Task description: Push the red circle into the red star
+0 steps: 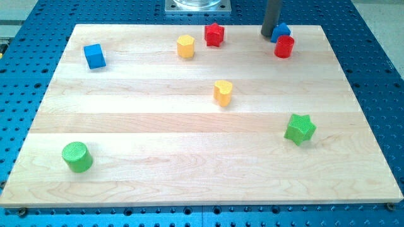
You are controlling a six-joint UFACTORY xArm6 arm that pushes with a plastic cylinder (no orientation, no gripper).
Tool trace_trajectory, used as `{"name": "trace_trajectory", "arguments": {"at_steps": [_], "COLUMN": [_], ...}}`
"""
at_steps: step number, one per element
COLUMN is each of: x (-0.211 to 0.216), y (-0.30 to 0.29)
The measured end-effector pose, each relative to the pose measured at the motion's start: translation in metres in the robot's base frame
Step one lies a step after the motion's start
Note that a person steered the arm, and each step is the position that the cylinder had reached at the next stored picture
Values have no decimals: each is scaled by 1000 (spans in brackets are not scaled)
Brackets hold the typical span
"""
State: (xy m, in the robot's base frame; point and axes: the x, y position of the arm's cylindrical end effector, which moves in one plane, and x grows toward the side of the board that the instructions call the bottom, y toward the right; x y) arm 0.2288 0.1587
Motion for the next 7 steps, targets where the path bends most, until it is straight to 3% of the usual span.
{"name": "trace_trajectory", "arguments": {"at_steps": [1, 2, 3, 4, 5, 7], "x": [41, 88, 116, 87, 55, 57], "y": [-32, -27, 34, 109, 101, -22]}}
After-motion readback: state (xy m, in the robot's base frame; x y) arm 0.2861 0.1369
